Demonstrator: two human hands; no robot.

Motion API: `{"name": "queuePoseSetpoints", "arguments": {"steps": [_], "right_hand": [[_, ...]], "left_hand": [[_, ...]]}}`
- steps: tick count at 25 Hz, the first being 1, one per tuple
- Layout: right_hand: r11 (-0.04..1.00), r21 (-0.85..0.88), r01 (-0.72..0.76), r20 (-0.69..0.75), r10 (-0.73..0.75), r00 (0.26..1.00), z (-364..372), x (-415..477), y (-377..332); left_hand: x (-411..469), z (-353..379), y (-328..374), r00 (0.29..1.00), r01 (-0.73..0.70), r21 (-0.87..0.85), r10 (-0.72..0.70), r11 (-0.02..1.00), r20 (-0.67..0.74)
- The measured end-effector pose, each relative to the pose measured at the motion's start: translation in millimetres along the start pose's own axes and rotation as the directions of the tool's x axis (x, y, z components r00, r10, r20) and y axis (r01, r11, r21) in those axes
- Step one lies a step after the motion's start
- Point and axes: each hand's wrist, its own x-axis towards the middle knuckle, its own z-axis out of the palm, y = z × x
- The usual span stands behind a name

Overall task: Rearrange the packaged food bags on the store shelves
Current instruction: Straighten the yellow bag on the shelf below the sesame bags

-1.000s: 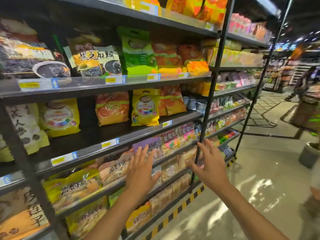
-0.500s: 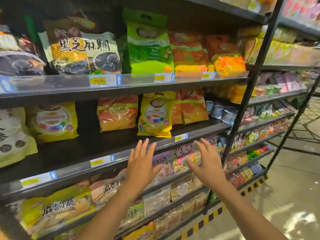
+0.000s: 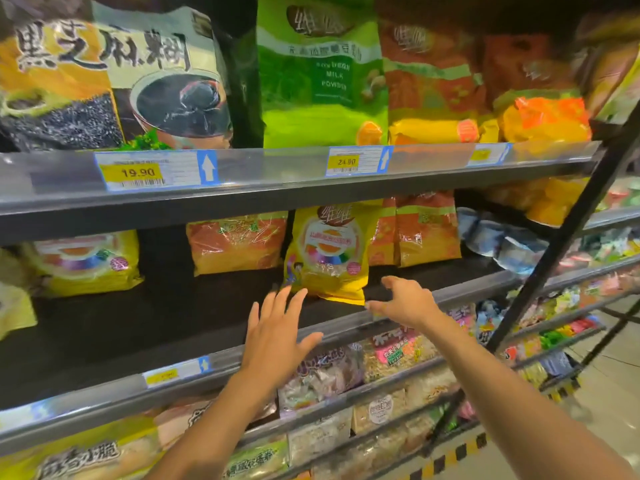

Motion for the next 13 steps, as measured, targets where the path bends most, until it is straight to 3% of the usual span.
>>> {"name": "queuePoseSetpoints", "arguments": {"steps": [3,5,8,13], "right_hand": [[0.956,0.293,0.004,0.171,-0.056,0.984,-10,50,-9],[0.92,0.39,-0.043,0.277,-0.072,0.958,-10,74,-13],[0.907,0.416,-0.062,0.366,-0.105,0.925,0,103,-11],[0.929,0.37,0.024,0.351,-0.164,0.922,9,130,16]], "left_hand": [[1,0,0,0.998,0.055,0.006,-0.055,0.998,0.001],[-3,2,4,0.993,0.119,0.01,-0.119,0.993,0.004],[-9,5,15,0.975,0.221,0.021,-0.221,0.975,-0.007],[-10,14,45,0.942,0.333,0.061,-0.328,0.941,-0.069]]}}
